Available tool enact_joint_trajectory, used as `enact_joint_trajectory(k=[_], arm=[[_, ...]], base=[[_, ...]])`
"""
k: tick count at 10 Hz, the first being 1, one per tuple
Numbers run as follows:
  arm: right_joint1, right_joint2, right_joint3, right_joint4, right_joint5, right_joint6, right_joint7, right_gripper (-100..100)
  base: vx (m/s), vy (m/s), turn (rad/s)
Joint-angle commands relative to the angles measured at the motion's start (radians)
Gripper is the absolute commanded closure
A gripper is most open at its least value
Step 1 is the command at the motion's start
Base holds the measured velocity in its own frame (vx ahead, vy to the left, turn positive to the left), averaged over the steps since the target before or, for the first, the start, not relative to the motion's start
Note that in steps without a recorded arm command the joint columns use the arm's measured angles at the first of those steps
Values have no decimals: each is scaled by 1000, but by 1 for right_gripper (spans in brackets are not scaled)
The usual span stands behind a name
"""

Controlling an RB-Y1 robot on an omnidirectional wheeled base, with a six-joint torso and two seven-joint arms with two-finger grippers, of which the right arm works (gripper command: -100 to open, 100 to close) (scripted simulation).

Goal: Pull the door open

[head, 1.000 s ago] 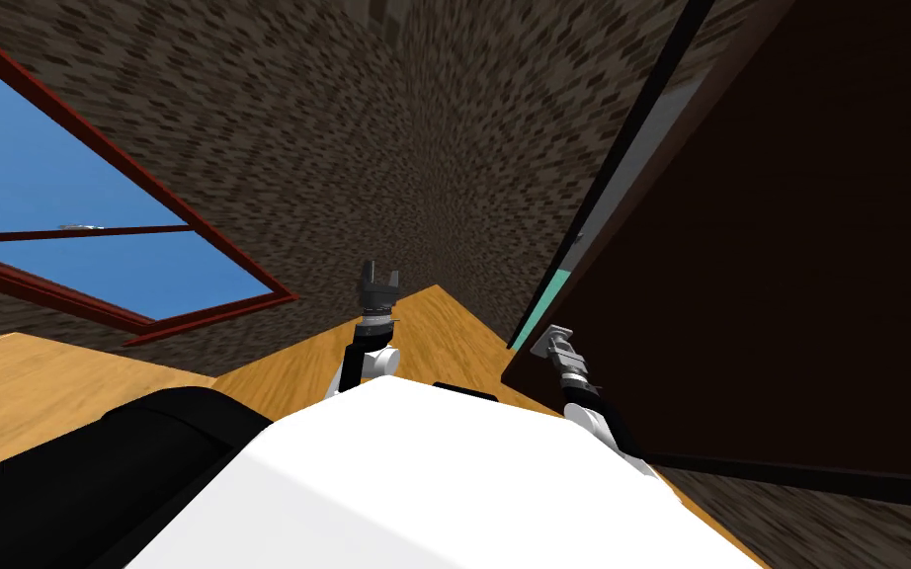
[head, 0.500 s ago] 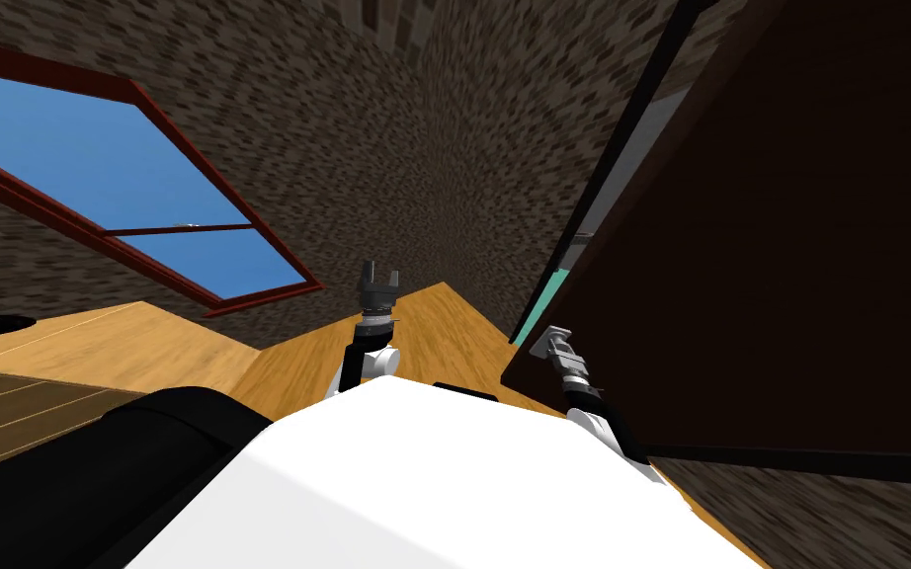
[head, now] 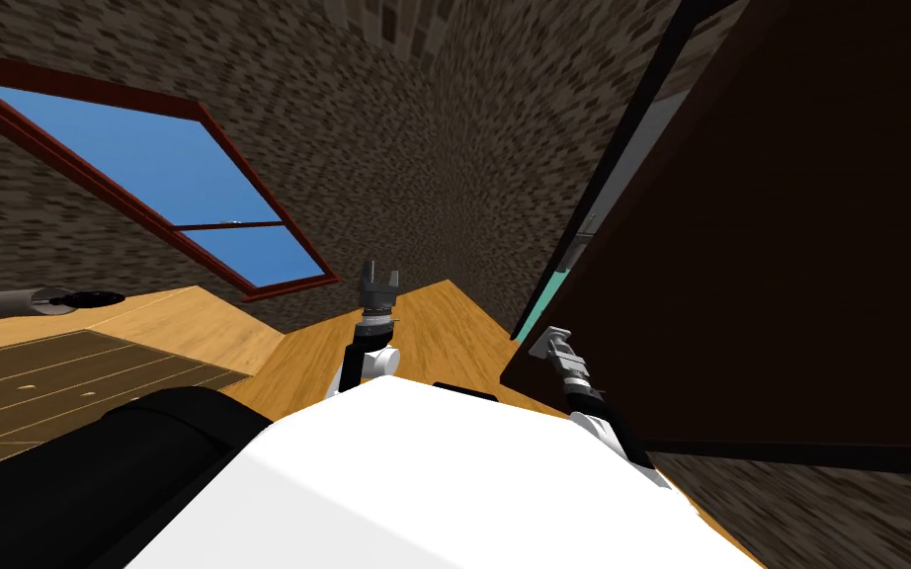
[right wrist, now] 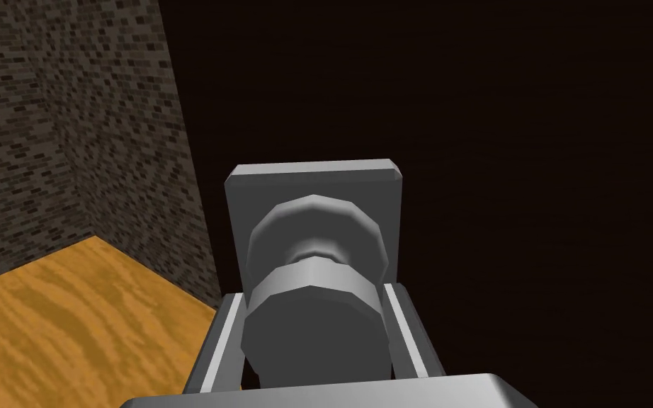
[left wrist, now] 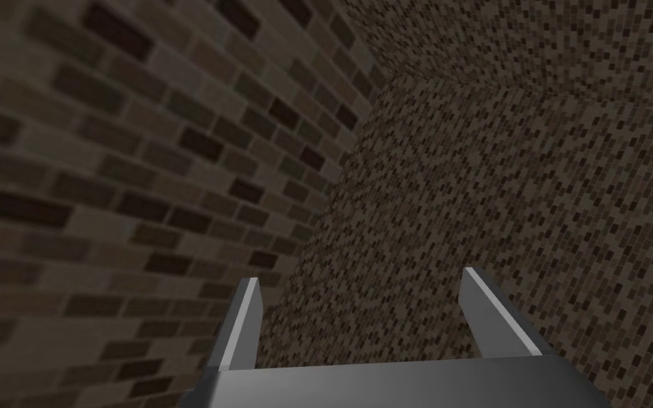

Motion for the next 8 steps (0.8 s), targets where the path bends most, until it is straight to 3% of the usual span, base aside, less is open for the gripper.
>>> enact_joint_trajectory(k=[1,8], arm=[[4,-11,15,-3,8,-9,-16,100],[17,-68,60,-15,35,-50,-77,100]], base=[[-188,-42,99],[-206,-53,120]])
